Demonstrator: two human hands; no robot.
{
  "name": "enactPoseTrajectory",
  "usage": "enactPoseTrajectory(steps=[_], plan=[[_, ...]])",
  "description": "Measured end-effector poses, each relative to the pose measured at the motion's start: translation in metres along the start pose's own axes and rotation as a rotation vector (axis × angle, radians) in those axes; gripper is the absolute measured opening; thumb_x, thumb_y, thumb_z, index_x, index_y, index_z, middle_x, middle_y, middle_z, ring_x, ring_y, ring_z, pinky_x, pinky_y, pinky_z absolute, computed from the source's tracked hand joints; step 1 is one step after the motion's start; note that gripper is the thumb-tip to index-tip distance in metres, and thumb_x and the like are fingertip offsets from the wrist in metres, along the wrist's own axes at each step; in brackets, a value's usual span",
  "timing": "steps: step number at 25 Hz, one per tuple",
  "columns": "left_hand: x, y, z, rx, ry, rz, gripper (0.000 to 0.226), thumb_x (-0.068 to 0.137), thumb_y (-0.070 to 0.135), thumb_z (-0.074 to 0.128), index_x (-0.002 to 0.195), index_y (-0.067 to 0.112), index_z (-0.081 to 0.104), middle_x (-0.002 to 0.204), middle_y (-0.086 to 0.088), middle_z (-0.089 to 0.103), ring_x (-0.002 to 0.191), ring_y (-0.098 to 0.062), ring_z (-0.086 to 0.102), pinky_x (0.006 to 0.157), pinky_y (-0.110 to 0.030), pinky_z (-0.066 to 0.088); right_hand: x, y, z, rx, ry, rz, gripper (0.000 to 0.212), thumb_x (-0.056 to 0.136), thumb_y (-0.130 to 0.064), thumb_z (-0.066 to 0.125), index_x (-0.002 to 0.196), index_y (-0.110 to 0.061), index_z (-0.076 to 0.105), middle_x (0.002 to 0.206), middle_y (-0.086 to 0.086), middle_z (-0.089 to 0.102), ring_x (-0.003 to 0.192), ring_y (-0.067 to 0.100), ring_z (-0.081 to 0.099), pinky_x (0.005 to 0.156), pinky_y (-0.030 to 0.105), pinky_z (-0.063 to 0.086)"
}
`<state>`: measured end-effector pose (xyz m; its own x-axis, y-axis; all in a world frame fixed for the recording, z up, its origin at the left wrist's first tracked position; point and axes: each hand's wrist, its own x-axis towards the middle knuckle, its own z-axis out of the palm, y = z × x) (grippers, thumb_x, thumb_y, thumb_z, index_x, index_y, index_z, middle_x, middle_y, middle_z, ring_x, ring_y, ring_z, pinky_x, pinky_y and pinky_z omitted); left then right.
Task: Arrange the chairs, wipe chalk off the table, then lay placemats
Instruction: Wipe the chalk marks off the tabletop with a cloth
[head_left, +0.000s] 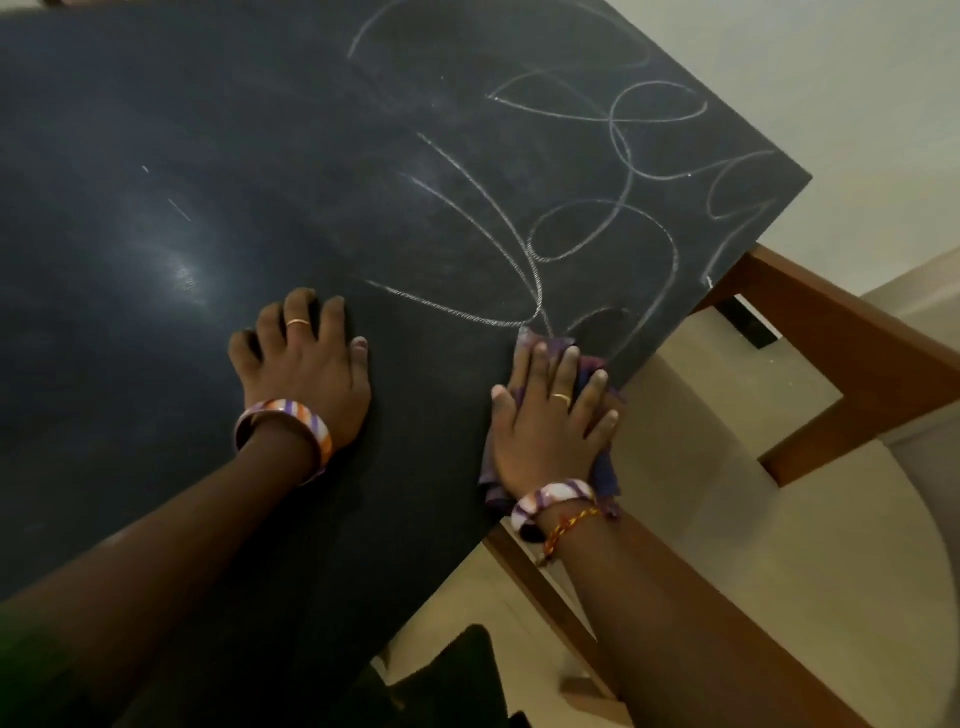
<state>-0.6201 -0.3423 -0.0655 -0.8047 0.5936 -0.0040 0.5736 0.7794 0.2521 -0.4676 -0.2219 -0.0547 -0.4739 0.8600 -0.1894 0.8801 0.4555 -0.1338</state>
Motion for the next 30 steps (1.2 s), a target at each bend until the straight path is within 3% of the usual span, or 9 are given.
enactPoseTrajectory(steps=[3, 8, 10, 14, 16, 19, 23, 25, 30], plan=[[-0.002, 0.000, 0.000, 0.002, 0.012, -0.001, 0.051, 0.094, 0.041, 0.035, 0.138, 0.017, 0.031, 0.144, -0.011, 0.025, 0.132, -0.031, 0.020, 0.105, -0.048, 0.018, 0.035, 0.009, -0.007, -0.024, 0.002, -0.016, 0.058, 0.099, -0.047, 0.021, 0.149, -0.033, -0.004, 0.158, 0.002, -0.011, 0.143, 0.035, -0.014, 0.110, 0.061, -0.006], [-0.003, 0.001, 0.001, 0.052, 0.026, -0.009, 0.051, 0.094, 0.042, 0.032, 0.138, 0.018, 0.031, 0.143, -0.009, 0.027, 0.132, -0.031, 0.022, 0.104, -0.047, 0.020, 0.132, 0.047, -0.040, 0.114, 0.020, 0.194, 0.056, 0.100, -0.045, 0.020, 0.151, -0.030, 0.002, 0.159, 0.004, -0.004, 0.144, 0.036, -0.010, 0.111, 0.063, -0.004], [-0.003, 0.002, 0.002, 0.070, 0.021, -0.013, 0.051, 0.093, 0.042, 0.031, 0.138, 0.017, 0.030, 0.143, -0.010, 0.027, 0.132, -0.031, 0.022, 0.104, -0.048, 0.021, 0.112, 0.044, -0.037, 0.029, 0.042, 0.067, 0.055, 0.100, -0.044, 0.020, 0.150, -0.031, 0.001, 0.159, 0.004, -0.002, 0.144, 0.036, -0.006, 0.112, 0.061, -0.001], [-0.001, 0.003, 0.003, 0.071, 0.027, -0.015, 0.051, 0.093, 0.041, 0.033, 0.138, 0.016, 0.031, 0.142, -0.011, 0.028, 0.130, -0.032, 0.023, 0.103, -0.050, 0.022, 0.017, 0.019, -0.004, -0.156, 0.015, -0.464, 0.058, 0.095, -0.050, 0.012, 0.149, -0.035, -0.005, 0.159, 0.001, -0.006, 0.145, 0.032, -0.007, 0.113, 0.053, -0.004], [-0.003, 0.003, 0.003, 0.073, 0.028, -0.019, 0.051, 0.094, 0.041, 0.034, 0.138, 0.016, 0.030, 0.143, -0.012, 0.027, 0.131, -0.033, 0.023, 0.105, -0.051, 0.021, 0.016, 0.020, -0.001, -0.179, -0.021, -0.551, 0.059, 0.092, -0.050, 0.009, 0.148, -0.037, -0.004, 0.159, -0.003, -0.005, 0.145, 0.028, -0.006, 0.114, 0.050, -0.005], [-0.003, 0.004, 0.003, 0.069, 0.038, -0.023, 0.052, 0.094, 0.040, 0.034, 0.139, 0.015, 0.030, 0.143, -0.013, 0.027, 0.131, -0.034, 0.023, 0.105, -0.051, 0.019, 0.082, 0.046, -0.018, -0.193, 0.083, -0.337, 0.051, 0.100, -0.042, 0.018, 0.149, -0.035, 0.005, 0.159, 0.001, 0.006, 0.145, 0.032, 0.003, 0.114, 0.057, 0.006], [-0.002, 0.006, 0.004, 0.072, 0.044, -0.030, 0.051, 0.094, 0.040, 0.033, 0.138, 0.015, 0.031, 0.143, -0.012, 0.027, 0.131, -0.034, 0.023, 0.104, -0.051, 0.020, 0.133, 0.062, -0.043, 0.097, 0.004, 0.112, 0.052, 0.101, -0.040, 0.019, 0.150, -0.035, 0.002, 0.159, -0.001, -0.002, 0.145, 0.033, -0.006, 0.113, 0.059, -0.001], [-0.001, 0.006, 0.005, 0.073, 0.050, -0.034, 0.050, 0.094, 0.040, 0.032, 0.137, 0.016, 0.032, 0.142, -0.012, 0.028, 0.130, -0.033, 0.023, 0.104, -0.050, 0.020, 0.107, 0.044, -0.040, 0.108, -0.012, 0.105, 0.053, 0.101, -0.041, 0.020, 0.149, -0.035, 0.001, 0.159, -0.001, -0.005, 0.144, 0.034, -0.009, 0.112, 0.061, 0.000], [0.000, 0.007, 0.003, 0.064, 0.046, -0.038, 0.051, 0.094, 0.041, 0.033, 0.138, 0.015, 0.032, 0.142, -0.013, 0.028, 0.130, -0.034, 0.024, 0.104, -0.051, 0.020, 0.034, 0.040, -0.016, -0.137, -0.051, -0.223, 0.056, 0.100, -0.046, 0.021, 0.149, -0.034, -0.004, 0.159, 0.001, -0.006, 0.144, 0.035, -0.007, 0.111, 0.060, 0.005]])
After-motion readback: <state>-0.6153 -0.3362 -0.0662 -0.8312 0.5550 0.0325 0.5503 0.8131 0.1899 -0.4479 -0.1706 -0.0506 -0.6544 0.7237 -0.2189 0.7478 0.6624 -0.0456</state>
